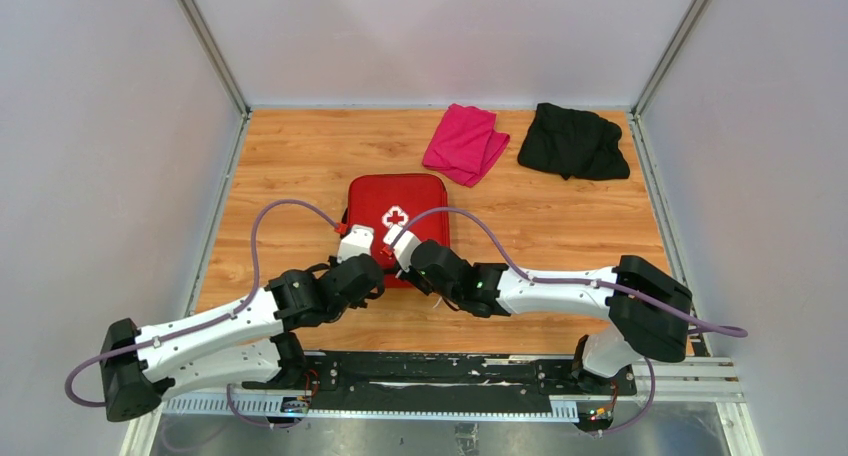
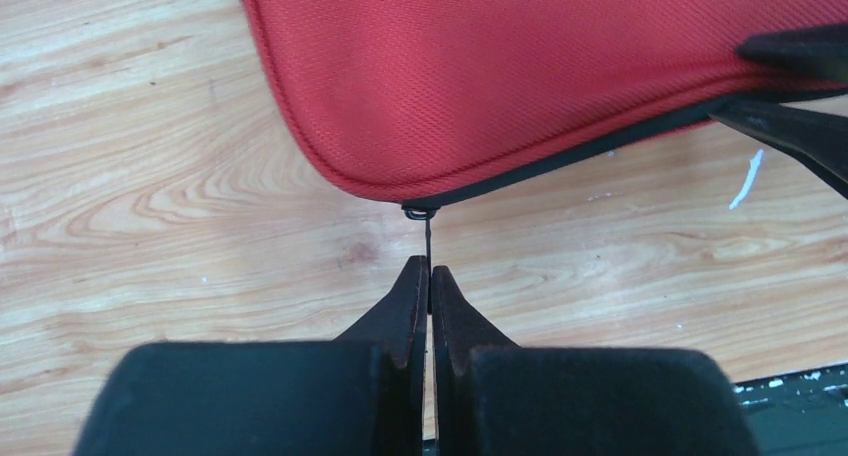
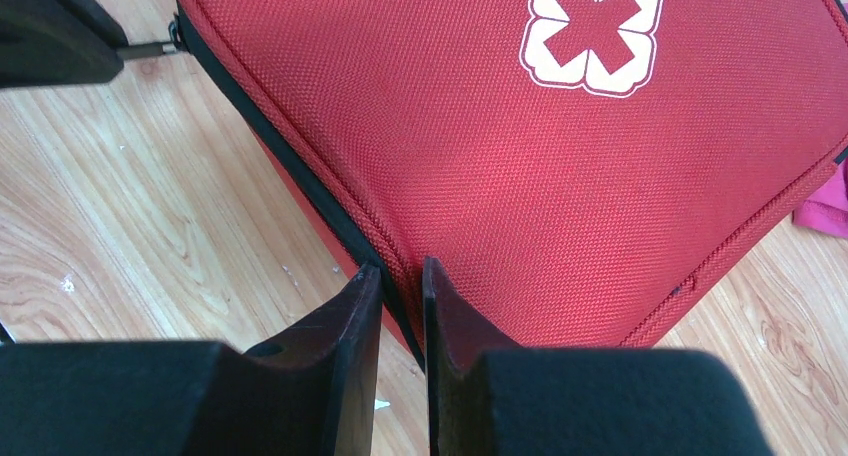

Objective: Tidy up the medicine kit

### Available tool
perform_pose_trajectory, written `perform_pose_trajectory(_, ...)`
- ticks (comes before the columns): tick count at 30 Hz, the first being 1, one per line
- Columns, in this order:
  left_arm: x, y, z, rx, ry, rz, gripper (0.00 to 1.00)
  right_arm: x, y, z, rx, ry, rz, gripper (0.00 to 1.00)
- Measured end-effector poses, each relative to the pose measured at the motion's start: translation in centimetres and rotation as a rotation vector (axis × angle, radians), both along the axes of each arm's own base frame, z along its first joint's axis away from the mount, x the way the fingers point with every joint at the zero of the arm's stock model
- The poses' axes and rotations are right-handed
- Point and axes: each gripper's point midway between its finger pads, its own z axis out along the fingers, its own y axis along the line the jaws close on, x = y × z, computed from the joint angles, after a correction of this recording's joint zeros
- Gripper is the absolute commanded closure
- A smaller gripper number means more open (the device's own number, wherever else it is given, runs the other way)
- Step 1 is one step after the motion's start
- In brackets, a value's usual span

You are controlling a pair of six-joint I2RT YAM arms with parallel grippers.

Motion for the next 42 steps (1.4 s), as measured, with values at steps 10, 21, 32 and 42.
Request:
perform_pose_trajectory(10,-0.6,-2.2,0.2,-0.015,-0.017,-0.074,1.0,0.0,-0.3,-0.1,0.019,0.015,-0.018,0.95)
perform_pose_trajectory(21,-0.7,-7.1,-0.4,-0.154,-0.023,-0.158,1.0,-2.2,-2.4,0.3,0.12,0.042,0.064,0.74)
perform_pose_trajectory(32,-0.9,-8.1,-0.6,-0.219,-0.035,-0.184,1.0,-0.2,-7.7,7.7,0.334,-0.083,-0.097,0.54)
perform_pose_trajectory(42,-0.9,-6.9,-0.6,-0.199,-0.04,-0.153,1.0,12.3,-11.3,9.7,0.253,0.002,-0.418,0.55)
